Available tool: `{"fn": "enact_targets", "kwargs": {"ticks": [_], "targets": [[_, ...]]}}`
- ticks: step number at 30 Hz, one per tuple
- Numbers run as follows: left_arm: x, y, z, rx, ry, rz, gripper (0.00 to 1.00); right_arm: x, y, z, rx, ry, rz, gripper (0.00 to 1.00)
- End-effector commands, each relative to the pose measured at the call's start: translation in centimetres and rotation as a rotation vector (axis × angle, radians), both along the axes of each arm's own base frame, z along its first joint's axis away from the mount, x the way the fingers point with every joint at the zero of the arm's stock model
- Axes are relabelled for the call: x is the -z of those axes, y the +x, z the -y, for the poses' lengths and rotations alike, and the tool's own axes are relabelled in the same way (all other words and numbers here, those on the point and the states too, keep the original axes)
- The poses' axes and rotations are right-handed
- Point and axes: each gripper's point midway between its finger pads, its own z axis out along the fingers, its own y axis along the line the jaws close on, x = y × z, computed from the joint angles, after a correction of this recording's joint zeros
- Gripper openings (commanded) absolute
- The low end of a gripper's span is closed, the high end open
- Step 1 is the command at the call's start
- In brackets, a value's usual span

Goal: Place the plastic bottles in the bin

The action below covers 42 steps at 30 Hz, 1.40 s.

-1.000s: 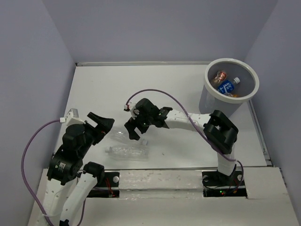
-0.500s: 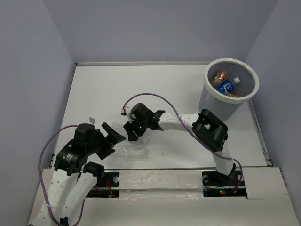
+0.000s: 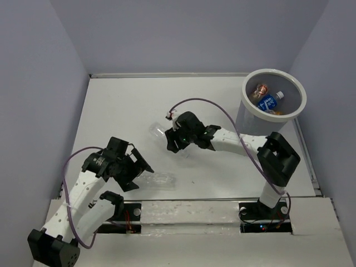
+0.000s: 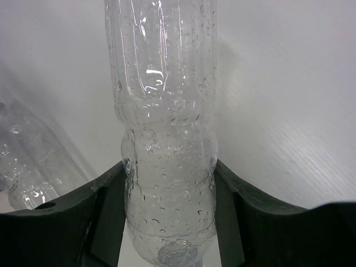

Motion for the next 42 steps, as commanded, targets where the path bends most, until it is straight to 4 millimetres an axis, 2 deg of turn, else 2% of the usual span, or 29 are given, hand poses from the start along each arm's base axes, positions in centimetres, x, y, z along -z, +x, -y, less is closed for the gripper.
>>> {"fn": "enact_targets", "kwargs": {"ticks": [1, 2, 3, 6, 10, 11, 13, 18, 21, 24, 26, 28, 31, 33, 34, 37, 38, 39, 40, 41, 42], "targets": [[0.2, 0.0, 1.2, 0.033, 0.044, -0.045, 0.99, -4.3, 2.9, 2.9, 0.122, 0.094, 0.082, 0.38], [0.4, 0.2, 1.6, 0.043, 0.053, -0.043, 0.99, -4.8, 3.1, 3.4, 0.135, 0.100, 0.092, 0.38], [1.1, 0.3, 1.8, 0.053, 0.079, -0.078, 0.99, -6.1, 3.3, 4.0, 0.150, 0.119, 0.114, 0.38], [2.5, 0.4, 2.0, 0.084, 0.147, -0.132, 0.99, -6.8, 3.2, 5.3, 0.171, 0.123, 0.137, 0.38], [3.8, 1.1, 1.8, 0.074, 0.203, -0.135, 0.99, -9.8, 3.2, 6.7, 0.179, 0.206, 0.160, 0.38], [4.1, 1.5, 1.6, 0.064, 0.219, -0.124, 0.99, -9.8, 3.4, 7.2, 0.192, 0.207, 0.162, 0.38], [4.7, 2.5, 0.8, 0.050, 0.287, -0.106, 0.99, -10.4, 3.1, 7.4, 0.187, 0.220, 0.180, 0.38], [6.0, 5.0, 1.5, 0.040, 0.301, -0.048, 0.99, -11.7, 2.3, 7.1, 0.141, 0.272, 0.199, 0.38], [6.9, 5.9, 1.4, 0.026, 0.322, -0.022, 0.99, -11.9, 2.1, 6.9, 0.129, 0.283, 0.197, 0.38], [8.7, 5.6, 0.7, 0.026, 0.344, -0.019, 0.98, -12.3, 1.8, 7.1, 0.126, 0.292, 0.204, 0.38], [8.8, 6.0, 0.7, 0.029, 0.350, 0.008, 0.95, -12.2, 1.8, 7.2, 0.129, 0.290, 0.205, 0.38], [8.5, 7.1, 0.6, 0.041, 0.367, 0.065, 0.88, -12.4, 1.8, 7.4, 0.138, 0.292, 0.211, 0.38], [7.3, 9.0, 0.9, 0.061, 0.371, 0.157, 0.82, -14.6, 1.9, 7.7, 0.158, 0.342, 0.266, 0.37], [5.8, 10.9, 1.4, 0.094, 0.375, 0.250, 0.76, -16.0, 1.8, 8.2, 0.172, 0.369, 0.298, 0.36], [5.2, 11.6, 1.5, 0.103, 0.381, 0.284, 0.75, -18.4, 1.2, 8.9, 0.182, 0.415, 0.335, 0.36], [2.9, 13.5, 2.3, 0.127, 0.373, 0.411, 0.74, -22.9, 0.5, 10.6, 0.221, 0.487, 0.426, 0.37], [1.8, 13.9, 2.6, 0.123, 0.352, 0.463, 0.74, -25.4, -0.1, 11.9, 0.246, 0.527, 0.484, 0.37], [1.2, 14.1, 2.9, 0.134, 0.338, 0.501, 0.74, -27.0, 0.0, 12.8, 0.279, 0.537, 0.527, 0.37], [-0.5, 14.9, 3.5, 0.119, 0.297, 0.578, 0.72, -28.3, 0.9, 14.7, 0.373, 0.511, 0.599, 0.37], [-1.2, 15.0, 4.0, 0.136, 0.272, 0.618, 0.72, -30.7, 1.0, 16.3, 0.430, 0.522, 0.659, 0.37], [-2.0, 15.4, 4.2, 0.134, 0.258, 0.657, 0.71, -30.8, 1.6, 17.5, 0.493, 0.494, 0.691, 0.37]]}}
